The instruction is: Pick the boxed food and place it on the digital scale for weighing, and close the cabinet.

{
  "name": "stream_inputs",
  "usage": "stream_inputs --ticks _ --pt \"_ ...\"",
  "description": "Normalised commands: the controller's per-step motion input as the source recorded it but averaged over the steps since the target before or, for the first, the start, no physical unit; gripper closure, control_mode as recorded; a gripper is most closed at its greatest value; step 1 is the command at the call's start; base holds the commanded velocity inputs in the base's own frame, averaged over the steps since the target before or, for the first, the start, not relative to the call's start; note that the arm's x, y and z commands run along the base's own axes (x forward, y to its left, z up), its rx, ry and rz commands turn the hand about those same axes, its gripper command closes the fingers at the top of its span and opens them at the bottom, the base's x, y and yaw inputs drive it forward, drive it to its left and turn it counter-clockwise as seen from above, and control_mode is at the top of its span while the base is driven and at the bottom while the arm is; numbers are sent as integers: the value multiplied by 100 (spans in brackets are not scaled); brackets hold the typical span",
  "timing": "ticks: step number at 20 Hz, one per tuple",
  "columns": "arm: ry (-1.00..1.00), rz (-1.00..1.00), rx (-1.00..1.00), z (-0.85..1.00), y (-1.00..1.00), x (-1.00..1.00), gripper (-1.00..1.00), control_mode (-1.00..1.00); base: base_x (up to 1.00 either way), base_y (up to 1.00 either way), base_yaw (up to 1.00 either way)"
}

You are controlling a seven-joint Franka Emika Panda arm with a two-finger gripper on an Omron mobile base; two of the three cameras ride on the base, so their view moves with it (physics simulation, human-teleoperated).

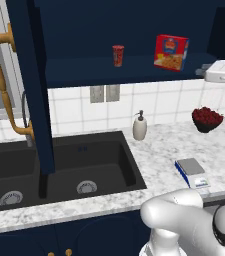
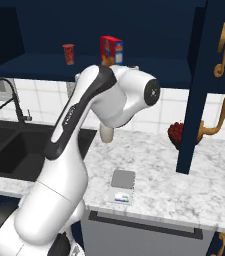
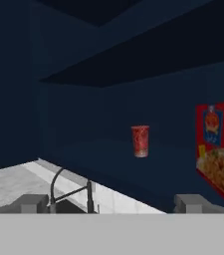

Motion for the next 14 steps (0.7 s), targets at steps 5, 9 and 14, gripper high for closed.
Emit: stream_inputs --ticks 5,9,14 --pt "-2 12 6 21 -3 40 -100 -100 0 0 0" --pt "-5 0 0 7 -8 5 -100 -100 0 0 0" --pt "-4 -19 0 0 1 26 -100 -100 0 0 0"
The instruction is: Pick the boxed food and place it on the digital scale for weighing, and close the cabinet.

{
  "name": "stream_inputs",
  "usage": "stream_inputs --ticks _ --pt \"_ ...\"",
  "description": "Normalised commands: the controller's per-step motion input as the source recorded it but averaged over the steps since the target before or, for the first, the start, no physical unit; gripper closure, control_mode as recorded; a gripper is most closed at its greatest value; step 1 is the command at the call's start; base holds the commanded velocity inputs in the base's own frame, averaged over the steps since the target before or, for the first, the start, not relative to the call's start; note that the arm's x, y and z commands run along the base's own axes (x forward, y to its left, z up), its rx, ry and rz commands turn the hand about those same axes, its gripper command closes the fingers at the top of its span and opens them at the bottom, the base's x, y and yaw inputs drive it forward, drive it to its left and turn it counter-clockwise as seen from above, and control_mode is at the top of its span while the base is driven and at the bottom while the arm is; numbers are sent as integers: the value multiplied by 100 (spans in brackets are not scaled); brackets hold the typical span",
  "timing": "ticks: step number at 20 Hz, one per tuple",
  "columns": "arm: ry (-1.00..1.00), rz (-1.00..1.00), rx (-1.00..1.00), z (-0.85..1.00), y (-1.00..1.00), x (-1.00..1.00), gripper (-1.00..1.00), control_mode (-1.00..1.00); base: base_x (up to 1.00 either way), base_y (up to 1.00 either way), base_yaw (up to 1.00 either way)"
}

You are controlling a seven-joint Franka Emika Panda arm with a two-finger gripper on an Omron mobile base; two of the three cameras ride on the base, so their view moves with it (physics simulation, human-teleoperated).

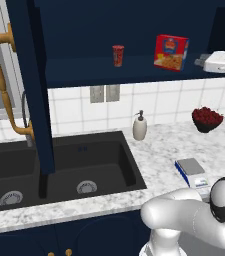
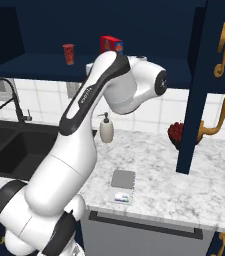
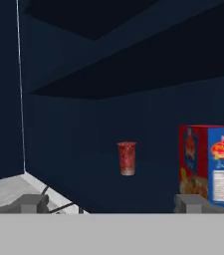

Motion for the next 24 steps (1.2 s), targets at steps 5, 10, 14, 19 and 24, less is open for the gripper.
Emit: stream_inputs --ticks 5,10,14,19,24 --pt "0 -1 0 0 -2 10 -100 -100 0 0 0" --pt "0 0 1 0 -22 12 -100 -100 0 0 0" --pt "0 0 6 1 -57 2 -100 -100 0 0 0" --pt "2 0 4 0 -54 32 -100 -100 0 0 0" --pt "11 0 0 0 -5 48 -100 -100 0 0 0"
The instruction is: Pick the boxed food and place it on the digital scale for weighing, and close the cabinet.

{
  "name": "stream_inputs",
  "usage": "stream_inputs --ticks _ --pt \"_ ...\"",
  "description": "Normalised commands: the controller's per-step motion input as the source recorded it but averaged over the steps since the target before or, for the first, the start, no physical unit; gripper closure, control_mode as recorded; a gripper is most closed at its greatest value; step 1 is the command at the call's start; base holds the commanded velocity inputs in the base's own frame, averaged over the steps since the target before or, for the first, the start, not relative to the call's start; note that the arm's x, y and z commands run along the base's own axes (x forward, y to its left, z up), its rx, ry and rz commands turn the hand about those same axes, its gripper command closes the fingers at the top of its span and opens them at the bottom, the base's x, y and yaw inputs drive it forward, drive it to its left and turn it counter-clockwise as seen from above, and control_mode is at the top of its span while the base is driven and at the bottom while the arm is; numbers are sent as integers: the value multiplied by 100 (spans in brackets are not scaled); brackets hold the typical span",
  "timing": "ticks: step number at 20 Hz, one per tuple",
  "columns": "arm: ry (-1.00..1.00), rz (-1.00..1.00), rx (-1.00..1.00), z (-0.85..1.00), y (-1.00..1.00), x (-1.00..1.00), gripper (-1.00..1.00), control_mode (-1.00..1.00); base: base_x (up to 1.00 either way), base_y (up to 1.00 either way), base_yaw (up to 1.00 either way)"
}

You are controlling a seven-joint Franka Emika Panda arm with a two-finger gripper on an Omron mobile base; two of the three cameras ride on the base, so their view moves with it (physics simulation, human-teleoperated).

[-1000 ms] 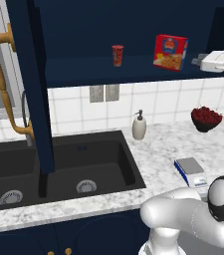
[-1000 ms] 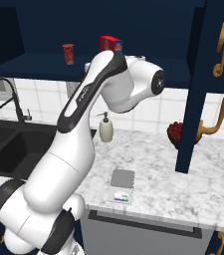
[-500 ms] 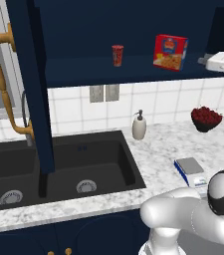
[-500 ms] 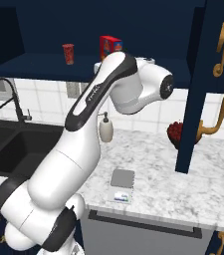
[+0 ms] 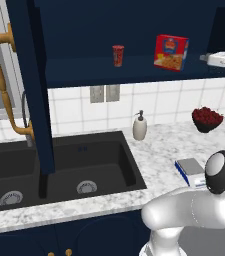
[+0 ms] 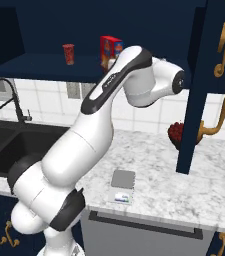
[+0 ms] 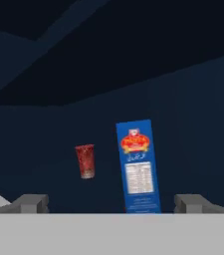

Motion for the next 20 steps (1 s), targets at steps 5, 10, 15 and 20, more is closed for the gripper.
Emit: stream_inputs --ticks 5,10,15,20 --pt "10 -1 -4 8 15 29 -100 -100 0 0 0" --pt "1 -1 -6 6 18 24 -100 -100 0 0 0" --pt "2 0 -1 0 0 29 -100 -100 0 0 0" --pt "1 0 -4 0 14 40 -100 -100 0 0 0"
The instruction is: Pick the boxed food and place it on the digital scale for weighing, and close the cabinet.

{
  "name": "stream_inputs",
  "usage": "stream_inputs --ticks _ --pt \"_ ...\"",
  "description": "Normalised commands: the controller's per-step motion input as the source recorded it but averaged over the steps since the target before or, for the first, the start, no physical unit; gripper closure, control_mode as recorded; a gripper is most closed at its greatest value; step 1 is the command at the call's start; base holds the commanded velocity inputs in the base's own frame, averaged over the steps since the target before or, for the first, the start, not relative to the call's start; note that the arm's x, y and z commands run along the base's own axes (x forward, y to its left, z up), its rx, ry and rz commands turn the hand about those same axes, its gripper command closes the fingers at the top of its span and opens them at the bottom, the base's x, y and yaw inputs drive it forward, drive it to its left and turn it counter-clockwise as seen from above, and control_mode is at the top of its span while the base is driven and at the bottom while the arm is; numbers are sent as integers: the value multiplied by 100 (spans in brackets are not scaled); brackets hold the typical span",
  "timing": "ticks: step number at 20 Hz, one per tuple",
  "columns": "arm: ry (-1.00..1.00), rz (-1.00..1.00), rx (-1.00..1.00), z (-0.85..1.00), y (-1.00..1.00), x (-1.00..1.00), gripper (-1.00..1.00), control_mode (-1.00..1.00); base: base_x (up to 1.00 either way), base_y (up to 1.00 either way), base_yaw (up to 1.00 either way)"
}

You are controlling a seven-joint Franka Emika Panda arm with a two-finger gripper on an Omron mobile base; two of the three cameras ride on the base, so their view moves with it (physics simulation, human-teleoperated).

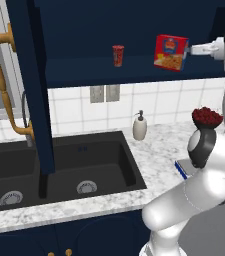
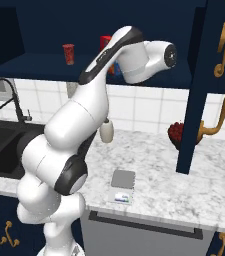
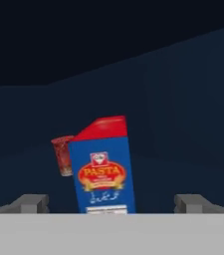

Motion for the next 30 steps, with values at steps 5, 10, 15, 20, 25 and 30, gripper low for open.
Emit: stream_inputs --ticks 5,10,15,20,25,30 --pt "0 0 -10 0 43 22 -100 -100 0 0 0" --pt "0 0 -4 0 17 12 -100 -100 0 0 0" --pt "0 0 -1 0 5 13 100 -100 0 0 0" --pt "-8 0 -3 1 9 -20 100 -100 0 0 0" --pt "-15 0 -3 0 36 -37 100 -100 0 0 0" --pt "-8 -3 -4 0 59 -41 100 -100 0 0 0"
